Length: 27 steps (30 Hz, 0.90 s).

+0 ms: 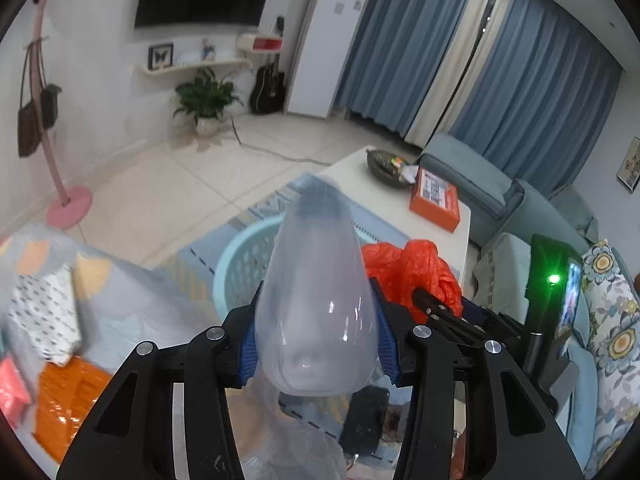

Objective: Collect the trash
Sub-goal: 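Carry the bottle and red bag over the wastebasket and open both tools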

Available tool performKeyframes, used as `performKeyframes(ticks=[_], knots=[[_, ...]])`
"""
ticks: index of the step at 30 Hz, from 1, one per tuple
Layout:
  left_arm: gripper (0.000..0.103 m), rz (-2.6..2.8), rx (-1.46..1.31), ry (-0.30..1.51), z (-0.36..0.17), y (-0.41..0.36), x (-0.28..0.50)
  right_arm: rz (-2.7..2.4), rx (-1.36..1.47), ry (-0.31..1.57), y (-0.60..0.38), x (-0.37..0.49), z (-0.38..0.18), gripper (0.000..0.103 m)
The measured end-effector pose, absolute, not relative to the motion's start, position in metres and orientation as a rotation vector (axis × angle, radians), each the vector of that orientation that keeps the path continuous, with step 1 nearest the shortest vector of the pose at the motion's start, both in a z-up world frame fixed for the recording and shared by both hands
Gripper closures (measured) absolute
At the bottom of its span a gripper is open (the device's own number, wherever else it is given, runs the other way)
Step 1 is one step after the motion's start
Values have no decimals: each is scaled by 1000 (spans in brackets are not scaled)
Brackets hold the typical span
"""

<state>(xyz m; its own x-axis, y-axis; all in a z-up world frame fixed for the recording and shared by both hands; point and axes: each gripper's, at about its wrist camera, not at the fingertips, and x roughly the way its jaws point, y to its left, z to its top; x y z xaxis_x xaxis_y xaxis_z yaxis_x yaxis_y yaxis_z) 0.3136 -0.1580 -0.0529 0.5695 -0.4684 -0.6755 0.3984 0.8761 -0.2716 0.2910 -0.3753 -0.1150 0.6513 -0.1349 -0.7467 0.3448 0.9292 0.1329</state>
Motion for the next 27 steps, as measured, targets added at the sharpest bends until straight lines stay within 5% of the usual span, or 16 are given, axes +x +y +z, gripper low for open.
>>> performKeyframes(ticks=[4,6,27], knots=[[55,-513,-112,861,-67,-158,320,-256,271,855,-368,297,-123,46],[46,-502,-138,871,-72,-152,321,-258,263,861,-366,297,-126,42],[35,-441,-180,777,-44,-100,268,-149,260,823,-342,262,-102,40]])
